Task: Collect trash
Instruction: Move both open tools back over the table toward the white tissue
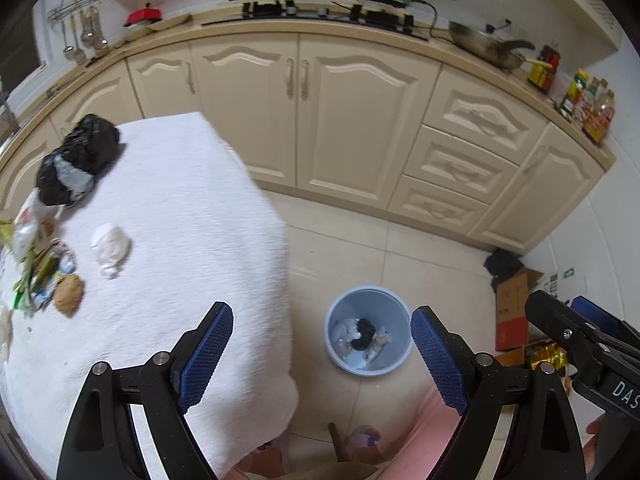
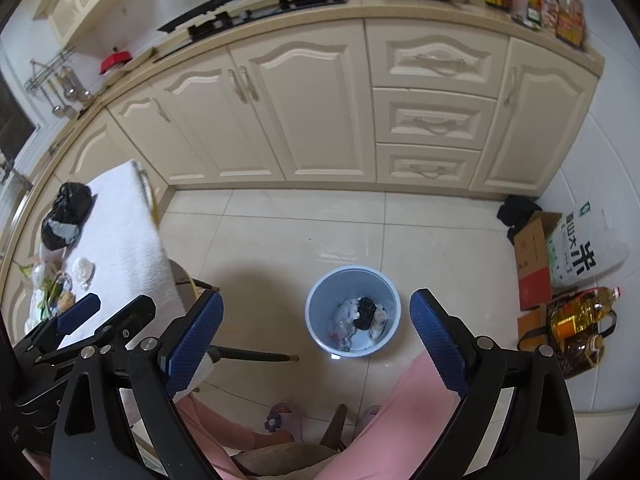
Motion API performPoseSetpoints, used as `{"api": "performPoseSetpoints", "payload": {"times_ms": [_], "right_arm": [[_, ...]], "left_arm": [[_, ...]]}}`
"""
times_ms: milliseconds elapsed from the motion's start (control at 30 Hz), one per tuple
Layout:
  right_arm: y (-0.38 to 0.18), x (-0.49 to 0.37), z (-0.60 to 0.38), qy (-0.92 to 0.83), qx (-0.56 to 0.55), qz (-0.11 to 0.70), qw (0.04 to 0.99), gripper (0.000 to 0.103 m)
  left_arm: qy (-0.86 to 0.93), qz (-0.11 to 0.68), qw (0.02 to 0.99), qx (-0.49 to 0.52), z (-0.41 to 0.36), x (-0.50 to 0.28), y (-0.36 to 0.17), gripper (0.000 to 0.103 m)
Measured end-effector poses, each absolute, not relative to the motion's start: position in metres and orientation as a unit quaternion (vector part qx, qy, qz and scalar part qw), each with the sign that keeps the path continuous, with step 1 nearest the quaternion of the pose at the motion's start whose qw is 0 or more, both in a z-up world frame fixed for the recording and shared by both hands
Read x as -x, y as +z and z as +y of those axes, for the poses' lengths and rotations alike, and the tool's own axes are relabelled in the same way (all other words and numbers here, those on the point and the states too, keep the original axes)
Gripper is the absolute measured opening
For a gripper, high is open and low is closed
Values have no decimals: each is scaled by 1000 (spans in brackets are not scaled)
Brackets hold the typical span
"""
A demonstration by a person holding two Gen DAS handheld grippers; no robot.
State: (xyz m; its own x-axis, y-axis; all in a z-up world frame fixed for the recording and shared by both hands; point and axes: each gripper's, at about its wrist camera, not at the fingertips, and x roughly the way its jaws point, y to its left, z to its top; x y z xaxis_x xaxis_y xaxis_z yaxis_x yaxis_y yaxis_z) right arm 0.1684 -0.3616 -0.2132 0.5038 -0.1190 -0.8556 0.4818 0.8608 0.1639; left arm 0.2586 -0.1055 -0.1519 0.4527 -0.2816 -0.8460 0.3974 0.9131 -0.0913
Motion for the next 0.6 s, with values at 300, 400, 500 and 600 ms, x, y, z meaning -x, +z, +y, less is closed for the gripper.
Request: {"api": "performPoseSetpoints", "payload": {"times_ms": [300, 400, 500, 600], "right_arm": [[-205, -189, -302, -136, -140, 474, 859, 97], [-204, -199, -278, -118, -117, 479, 862, 97], [-206, -212, -253, -94, -97, 486, 864, 97], [-209, -223, -230, -74, -81, 493, 863, 97]], "left_arm": [[-145, 468, 871, -30, -40, -241, -128, 88], [-120, 464, 877, -18, -16, -234, -123, 88], [-99, 464, 880, -6, 5, -229, -121, 89], [-72, 468, 881, 7, 25, -225, -122, 89]]}}
